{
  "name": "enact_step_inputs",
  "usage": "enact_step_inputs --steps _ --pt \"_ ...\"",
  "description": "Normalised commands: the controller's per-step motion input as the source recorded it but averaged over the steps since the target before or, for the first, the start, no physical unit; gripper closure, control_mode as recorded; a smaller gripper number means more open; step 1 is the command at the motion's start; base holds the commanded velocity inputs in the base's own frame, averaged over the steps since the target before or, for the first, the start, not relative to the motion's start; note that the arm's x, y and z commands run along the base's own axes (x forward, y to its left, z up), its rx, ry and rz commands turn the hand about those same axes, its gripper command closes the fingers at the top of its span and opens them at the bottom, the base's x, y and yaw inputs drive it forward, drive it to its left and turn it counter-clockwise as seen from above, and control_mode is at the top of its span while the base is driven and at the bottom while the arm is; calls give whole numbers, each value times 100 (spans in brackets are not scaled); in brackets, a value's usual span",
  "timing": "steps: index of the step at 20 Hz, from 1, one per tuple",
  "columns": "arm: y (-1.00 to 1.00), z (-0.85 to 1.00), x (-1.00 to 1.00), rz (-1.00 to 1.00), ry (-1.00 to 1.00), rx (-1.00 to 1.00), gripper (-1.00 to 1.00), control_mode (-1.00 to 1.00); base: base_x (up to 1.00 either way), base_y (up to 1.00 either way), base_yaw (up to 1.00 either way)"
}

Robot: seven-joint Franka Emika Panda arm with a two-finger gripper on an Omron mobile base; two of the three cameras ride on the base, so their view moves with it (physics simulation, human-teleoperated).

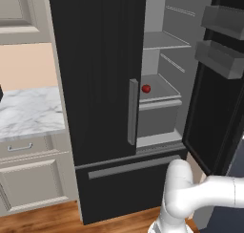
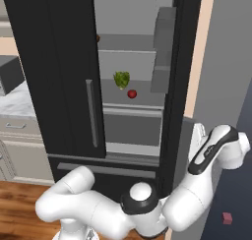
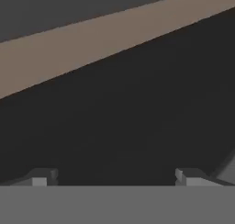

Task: Place the tomato in the correct fridge rack based on whether it is a fruit or vegetable. Finally, close the fridge door.

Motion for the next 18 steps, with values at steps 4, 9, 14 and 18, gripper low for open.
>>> enact_step_inputs --steps 4,9,14,18 --pt "100 -40 -18 21 -31 -8 -100 -100 0 0 0" --pt "100 -2 0 6 -44 -5 -100 -100 0 0 0" --pt "94 6 29 -5 -39 -1 -100 -100 0 0 0" --pt "91 19 47 -17 -26 -1 -100 -100 0 0 0"
